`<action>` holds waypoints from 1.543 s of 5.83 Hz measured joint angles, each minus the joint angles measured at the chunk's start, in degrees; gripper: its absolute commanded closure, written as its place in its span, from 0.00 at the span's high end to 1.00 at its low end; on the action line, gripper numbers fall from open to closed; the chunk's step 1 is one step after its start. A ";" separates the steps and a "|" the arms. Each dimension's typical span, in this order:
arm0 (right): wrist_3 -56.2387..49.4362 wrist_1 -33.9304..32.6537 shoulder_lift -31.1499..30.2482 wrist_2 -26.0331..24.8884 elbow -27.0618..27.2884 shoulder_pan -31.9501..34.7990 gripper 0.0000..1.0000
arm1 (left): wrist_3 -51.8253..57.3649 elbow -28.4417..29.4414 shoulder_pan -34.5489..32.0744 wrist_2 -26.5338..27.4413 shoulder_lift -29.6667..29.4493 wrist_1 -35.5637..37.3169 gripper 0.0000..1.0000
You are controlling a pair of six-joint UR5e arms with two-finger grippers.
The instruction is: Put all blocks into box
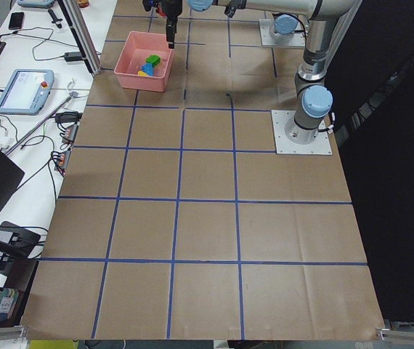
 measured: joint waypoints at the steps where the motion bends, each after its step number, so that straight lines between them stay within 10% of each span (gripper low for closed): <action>1: -0.26 2.36 -2.10 -0.16 -3.26 3.11 0.28 | 0.01 -0.07 0.14 0.03 0.82 -0.17 0.99; 6: -1.81 -3.97 4.60 0.02 -7.92 19.21 0.36 | 0.08 -0.95 0.55 0.28 2.54 -0.66 0.99; 8: -2.64 -6.14 7.90 -0.13 -6.94 19.70 0.99 | 0.08 -0.95 0.55 0.28 2.55 -0.69 0.99; 9: -2.56 -10.04 8.41 -0.06 -5.04 19.72 1.00 | 0.08 -0.95 0.55 0.28 2.55 -0.70 0.99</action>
